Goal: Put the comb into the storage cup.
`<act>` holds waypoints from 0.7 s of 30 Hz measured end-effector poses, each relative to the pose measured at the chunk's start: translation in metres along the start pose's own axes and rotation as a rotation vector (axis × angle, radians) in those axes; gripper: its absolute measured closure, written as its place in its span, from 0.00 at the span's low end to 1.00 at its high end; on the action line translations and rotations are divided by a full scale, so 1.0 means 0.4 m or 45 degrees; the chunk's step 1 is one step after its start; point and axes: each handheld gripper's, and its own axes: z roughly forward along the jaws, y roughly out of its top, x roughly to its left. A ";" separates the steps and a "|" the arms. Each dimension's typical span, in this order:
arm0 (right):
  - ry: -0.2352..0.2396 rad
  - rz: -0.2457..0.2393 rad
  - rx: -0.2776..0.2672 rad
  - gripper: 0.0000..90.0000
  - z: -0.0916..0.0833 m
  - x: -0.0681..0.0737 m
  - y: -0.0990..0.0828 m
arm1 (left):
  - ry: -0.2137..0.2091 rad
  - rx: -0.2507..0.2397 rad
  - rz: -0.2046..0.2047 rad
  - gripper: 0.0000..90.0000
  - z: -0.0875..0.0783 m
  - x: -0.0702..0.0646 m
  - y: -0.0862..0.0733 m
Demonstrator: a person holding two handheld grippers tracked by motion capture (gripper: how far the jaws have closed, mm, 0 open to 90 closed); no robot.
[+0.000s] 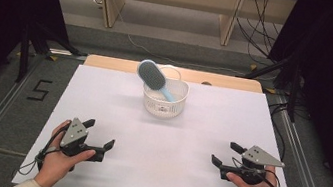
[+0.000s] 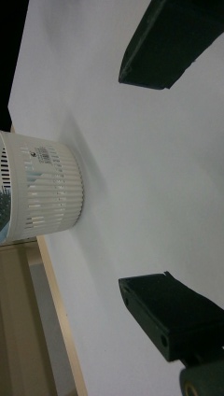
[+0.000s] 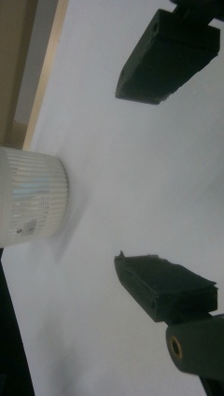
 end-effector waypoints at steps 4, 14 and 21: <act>0.000 0.008 0.001 0.18 -0.009 0.003 -0.010 | 0.005 0.007 0.003 0.03 0.000 0.002 -0.001; -0.010 0.017 0.002 0.18 -0.025 -0.001 -0.026 | 0.016 0.008 -0.016 0.03 -0.005 0.006 -0.003; -0.025 0.029 0.006 0.18 -0.031 -0.013 -0.033 | 0.011 0.014 -0.016 0.03 -0.003 0.007 -0.005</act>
